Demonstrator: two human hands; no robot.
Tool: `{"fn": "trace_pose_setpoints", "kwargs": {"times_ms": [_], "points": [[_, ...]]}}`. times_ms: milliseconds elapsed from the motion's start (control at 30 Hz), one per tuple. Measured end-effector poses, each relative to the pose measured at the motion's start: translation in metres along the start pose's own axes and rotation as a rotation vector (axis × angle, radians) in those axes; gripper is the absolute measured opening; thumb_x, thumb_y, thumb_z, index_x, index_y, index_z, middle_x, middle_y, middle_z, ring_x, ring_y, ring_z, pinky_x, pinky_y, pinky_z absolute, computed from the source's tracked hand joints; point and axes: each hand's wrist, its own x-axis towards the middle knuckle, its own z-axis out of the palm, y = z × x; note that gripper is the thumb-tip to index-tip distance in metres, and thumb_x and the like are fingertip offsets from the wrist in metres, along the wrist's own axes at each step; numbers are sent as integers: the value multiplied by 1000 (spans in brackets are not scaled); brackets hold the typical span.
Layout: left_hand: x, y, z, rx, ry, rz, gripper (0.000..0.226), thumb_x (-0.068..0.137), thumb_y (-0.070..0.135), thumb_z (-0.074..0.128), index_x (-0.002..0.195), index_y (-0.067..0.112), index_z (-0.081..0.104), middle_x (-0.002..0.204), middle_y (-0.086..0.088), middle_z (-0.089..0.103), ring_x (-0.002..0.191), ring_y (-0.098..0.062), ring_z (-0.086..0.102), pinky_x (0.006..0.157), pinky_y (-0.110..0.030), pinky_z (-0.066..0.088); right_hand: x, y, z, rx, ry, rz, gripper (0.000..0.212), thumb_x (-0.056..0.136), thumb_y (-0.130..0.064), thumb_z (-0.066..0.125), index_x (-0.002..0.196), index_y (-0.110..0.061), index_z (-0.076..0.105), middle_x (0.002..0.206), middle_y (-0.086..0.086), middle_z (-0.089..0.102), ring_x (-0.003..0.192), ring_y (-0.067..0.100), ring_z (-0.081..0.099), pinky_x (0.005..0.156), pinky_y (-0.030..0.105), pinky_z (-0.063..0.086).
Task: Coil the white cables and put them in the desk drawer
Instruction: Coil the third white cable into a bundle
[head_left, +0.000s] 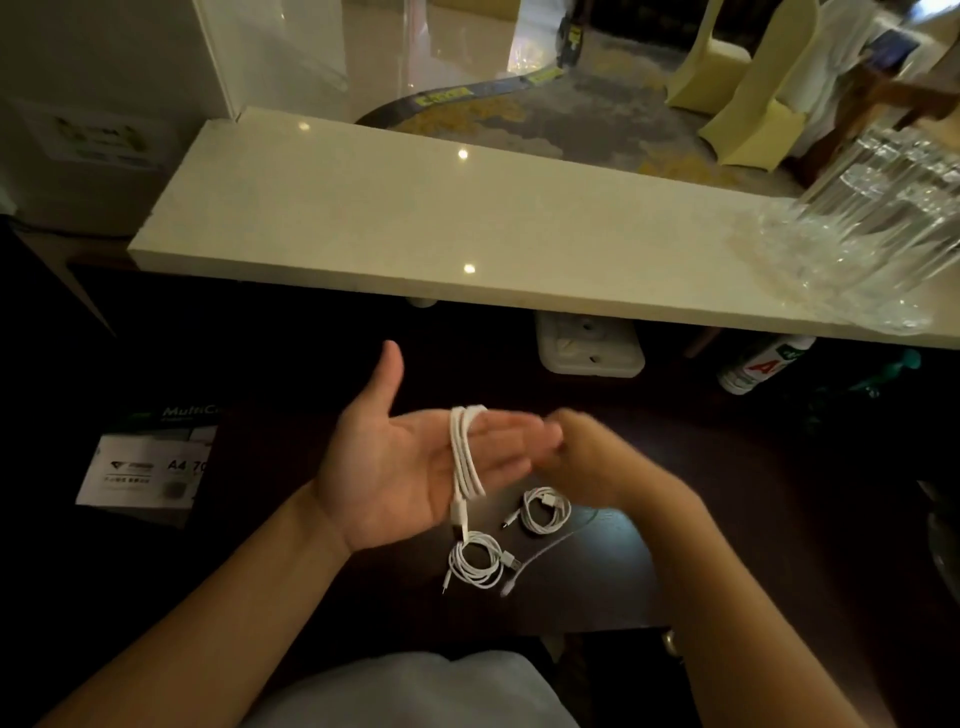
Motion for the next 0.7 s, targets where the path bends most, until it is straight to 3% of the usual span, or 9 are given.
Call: {"fn": "trace_pose_setpoints", "kwargs": {"times_ms": [67,167,267,333,367,433,533,600,700], "points": [[1,3,-6,-7,99,87,117,80,85,22,143,-13,32,148,-28,40,143,-32,35,121,-40,21,-13,-6,11,-113,-112,-55,36,95,-39,56,77,-9,69,70,6,66,60,12,54,58,22,43],[3,-6,-14,293,260,-2,115,80,83,9,146,-9,29,145,-18,50,139,-23,42,119,-37,22,-35,-28,-1,-322,-195,-235,27,95,-36,55,87,-13,66,73,2,63,61,11,52,61,23,43],[5,-17,-16,522,174,-158,113,80,78,-2,145,-7,33,147,-16,48,141,-22,40,121,-39,17,-38,-41,-26,-174,54,-333,14,91,-27,63,82,-20,70,67,-3,66,59,11,59,58,22,46],[5,-16,-10,482,127,-244,116,77,81,2,144,-9,33,148,-20,45,141,-23,39,122,-38,17,-22,-29,-32,-41,246,-286,12,90,-27,66,82,-20,73,67,0,69,62,13,62,60,24,47],[3,-13,-4,397,78,-237,119,76,82,5,144,-11,32,149,-25,42,142,-26,37,122,-39,16,-15,-23,-31,-13,263,-237,15,90,-30,66,82,-20,74,68,3,69,62,16,62,62,28,48],[0,-2,5,157,-24,-151,121,77,85,16,143,-15,28,151,-33,32,145,-34,29,122,-42,13,-2,-3,-17,18,142,-134,26,92,-37,61,74,-22,73,62,6,66,57,15,56,63,38,49],[-3,13,7,-48,-61,30,121,79,85,24,143,-17,25,152,-34,27,147,-36,24,122,-41,13,-5,3,13,36,-31,-36,36,97,-36,51,69,-23,71,56,-5,60,51,8,52,58,28,46],[-1,14,-2,0,81,97,119,80,86,19,144,-14,27,150,-28,37,145,-32,31,122,-40,16,-20,-11,21,-107,-105,-51,39,100,-36,45,77,-16,69,63,-4,63,56,5,57,61,23,47],[2,5,-13,321,302,5,117,79,84,6,146,-9,27,146,-21,48,142,-26,38,121,-40,17,-43,-40,6,-306,-110,-277,24,98,-26,48,83,-13,61,74,-1,63,66,14,57,65,33,48]]}}
